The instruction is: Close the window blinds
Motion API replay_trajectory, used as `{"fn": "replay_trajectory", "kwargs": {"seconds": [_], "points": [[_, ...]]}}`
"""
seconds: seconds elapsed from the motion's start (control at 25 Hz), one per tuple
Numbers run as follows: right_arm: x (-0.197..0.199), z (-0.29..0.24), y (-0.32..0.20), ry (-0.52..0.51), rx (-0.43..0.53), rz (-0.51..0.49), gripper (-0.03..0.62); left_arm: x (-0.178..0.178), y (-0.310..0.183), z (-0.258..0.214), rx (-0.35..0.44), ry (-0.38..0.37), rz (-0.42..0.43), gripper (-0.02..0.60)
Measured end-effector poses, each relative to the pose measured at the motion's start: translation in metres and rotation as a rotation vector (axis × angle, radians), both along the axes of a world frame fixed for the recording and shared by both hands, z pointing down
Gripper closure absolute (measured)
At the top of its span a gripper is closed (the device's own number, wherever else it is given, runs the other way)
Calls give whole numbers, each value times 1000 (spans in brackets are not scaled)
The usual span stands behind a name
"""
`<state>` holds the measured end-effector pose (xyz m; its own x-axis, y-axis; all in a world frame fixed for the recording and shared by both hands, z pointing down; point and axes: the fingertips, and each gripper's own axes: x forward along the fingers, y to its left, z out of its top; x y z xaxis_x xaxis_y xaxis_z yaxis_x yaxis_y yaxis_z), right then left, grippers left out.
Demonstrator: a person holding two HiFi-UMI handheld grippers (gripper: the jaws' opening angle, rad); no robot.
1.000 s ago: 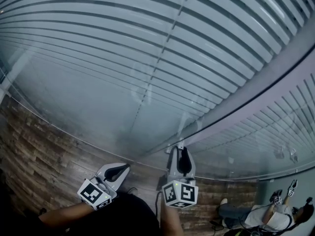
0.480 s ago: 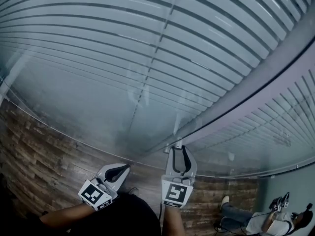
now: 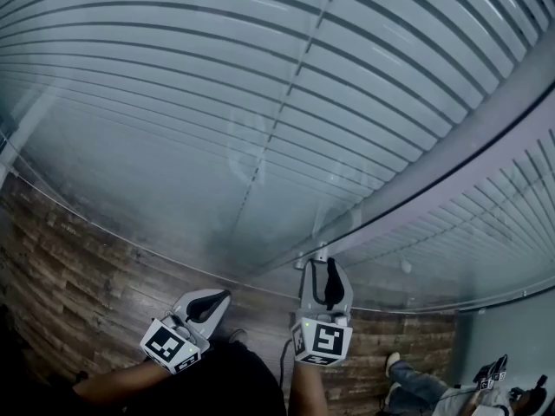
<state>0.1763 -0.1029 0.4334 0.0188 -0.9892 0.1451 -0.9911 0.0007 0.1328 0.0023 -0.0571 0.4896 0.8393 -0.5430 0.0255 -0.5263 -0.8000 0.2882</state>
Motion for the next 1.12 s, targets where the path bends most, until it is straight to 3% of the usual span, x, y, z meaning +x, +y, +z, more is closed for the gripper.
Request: {"fn": "replay_trajectory", "kwargs": {"seconds": [0.24, 0.36, 0.6, 0.68, 0.84, 1.0, 1.12], "points": [[4, 6, 1, -208, 42, 69, 436, 1, 2, 2, 41, -8, 48, 583], [6, 12, -2, -325, 41, 88, 447, 1, 4, 6, -7, 23, 64, 583], [11, -2, -3, -318, 43, 132, 464, -2, 8, -1, -44, 50, 114, 583], [10, -4, -3, -255, 31, 136, 465, -5, 9, -3, -36, 43, 126, 583], [7, -1, -2, 116, -45, 157, 467, -15, 10, -1, -28, 33, 141, 583], [5, -2, -4, 212, -48, 149, 467, -26, 12, 8, -44, 4, 136, 583], [3, 0, -4, 351, -59, 114, 466, -27, 15, 11, -43, 2, 112, 583]]}}
